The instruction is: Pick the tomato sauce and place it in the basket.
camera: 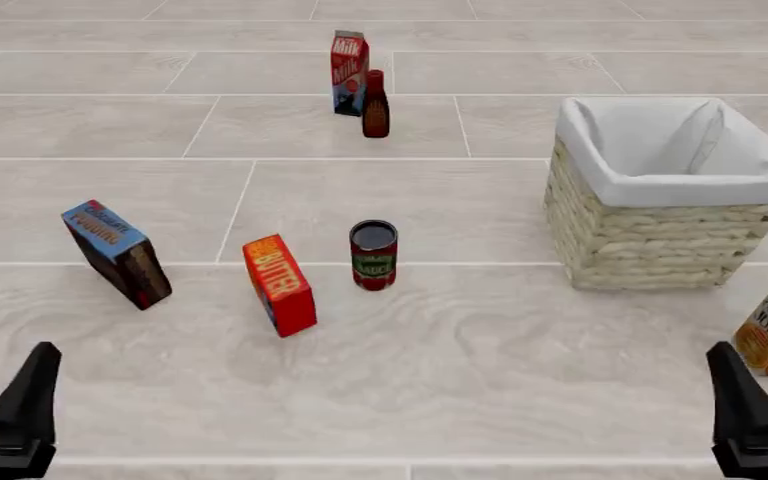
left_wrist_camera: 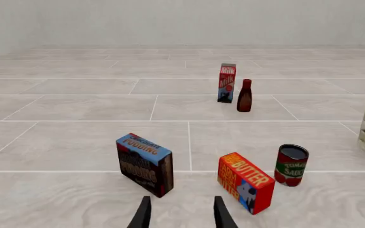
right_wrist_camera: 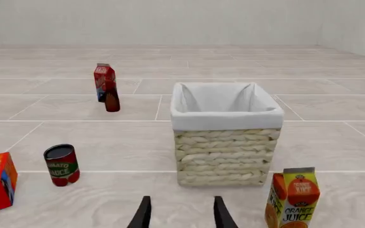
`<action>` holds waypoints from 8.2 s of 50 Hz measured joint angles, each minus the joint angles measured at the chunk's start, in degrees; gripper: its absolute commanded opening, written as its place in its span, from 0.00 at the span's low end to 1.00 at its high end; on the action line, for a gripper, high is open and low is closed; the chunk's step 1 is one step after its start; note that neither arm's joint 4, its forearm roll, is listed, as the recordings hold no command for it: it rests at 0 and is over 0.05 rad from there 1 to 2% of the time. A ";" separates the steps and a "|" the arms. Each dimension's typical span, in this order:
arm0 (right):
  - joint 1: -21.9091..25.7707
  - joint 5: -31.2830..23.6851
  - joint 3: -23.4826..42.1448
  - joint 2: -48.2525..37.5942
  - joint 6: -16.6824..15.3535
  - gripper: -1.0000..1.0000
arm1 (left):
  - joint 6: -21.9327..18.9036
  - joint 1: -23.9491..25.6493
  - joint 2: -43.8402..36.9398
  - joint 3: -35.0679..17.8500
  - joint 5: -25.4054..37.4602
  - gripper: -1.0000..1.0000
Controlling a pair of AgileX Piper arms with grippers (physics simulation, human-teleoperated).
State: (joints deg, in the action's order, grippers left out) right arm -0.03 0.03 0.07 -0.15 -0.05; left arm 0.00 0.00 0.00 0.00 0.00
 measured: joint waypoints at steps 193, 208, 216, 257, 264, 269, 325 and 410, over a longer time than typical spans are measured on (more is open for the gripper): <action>37.18 -11.32 75.91 -91.51 -1.19 1.00 | 0.00 0.00 0.00 0.00 0.00 1.00; 36.13 -9.49 74.77 -92.19 -1.27 1.00 | 0.00 0.00 0.00 0.00 0.00 1.00; 35.71 -8.59 74.37 -92.88 -0.89 1.00 | 0.00 0.00 0.00 0.00 0.00 1.00; 33.53 -5.22 73.30 -96.58 1.35 1.00 | 0.00 0.00 0.00 0.00 0.00 1.00; 33.09 -4.69 73.12 -97.26 1.80 1.00 | 0.00 0.00 0.00 0.00 0.00 1.00; 32.85 -4.34 73.04 -97.81 2.14 1.00 | 0.00 0.00 0.00 0.00 0.00 1.00; 31.98 -1.38 72.37 -103.02 3.96 1.00 | 0.00 0.00 0.00 0.00 0.00 1.00; 32.46 0.14 73.90 -109.51 4.83 1.00 | 0.00 0.00 0.00 0.00 0.00 1.00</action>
State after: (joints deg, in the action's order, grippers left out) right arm 32.44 0.17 73.97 -109.66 4.79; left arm 0.00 0.00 0.00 0.00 0.00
